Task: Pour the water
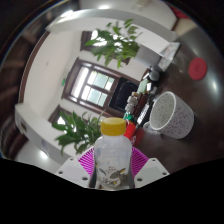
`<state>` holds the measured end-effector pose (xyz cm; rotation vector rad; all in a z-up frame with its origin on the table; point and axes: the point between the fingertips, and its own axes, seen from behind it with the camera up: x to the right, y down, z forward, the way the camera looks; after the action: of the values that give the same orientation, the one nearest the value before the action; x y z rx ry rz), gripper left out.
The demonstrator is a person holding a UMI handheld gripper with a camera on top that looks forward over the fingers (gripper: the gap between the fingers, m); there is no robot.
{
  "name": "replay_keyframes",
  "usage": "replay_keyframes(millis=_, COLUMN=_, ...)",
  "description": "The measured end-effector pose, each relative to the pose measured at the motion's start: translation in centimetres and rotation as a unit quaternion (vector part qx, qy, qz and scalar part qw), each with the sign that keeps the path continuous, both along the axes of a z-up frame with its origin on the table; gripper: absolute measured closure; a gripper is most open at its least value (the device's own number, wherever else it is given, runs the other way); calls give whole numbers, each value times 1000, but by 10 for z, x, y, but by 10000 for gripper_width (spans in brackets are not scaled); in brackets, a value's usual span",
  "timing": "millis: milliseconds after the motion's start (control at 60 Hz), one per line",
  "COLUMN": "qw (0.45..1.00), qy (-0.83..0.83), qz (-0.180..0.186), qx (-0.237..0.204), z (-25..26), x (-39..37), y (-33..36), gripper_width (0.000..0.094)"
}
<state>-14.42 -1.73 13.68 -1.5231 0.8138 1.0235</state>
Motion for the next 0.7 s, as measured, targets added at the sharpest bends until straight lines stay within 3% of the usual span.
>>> replay_keyframes(millis=150, qw=988, qy=151, qz=-40, qx=15, z=16, x=28, y=8, gripper_width=480)
replay_keyframes(millis=417, qw=929, qy=362, qz=-63, qx=35, z=19, x=42, y=18, gripper_width=481)
replay_keyframes(millis=683, qw=933, qy=352, qz=-75, qx=23, z=10, x=42, y=10, gripper_width=478)
replay_keyframes(millis=700, qw=935, qy=346, qz=-76, qx=25, z=8, x=31, y=-15, gripper_width=476)
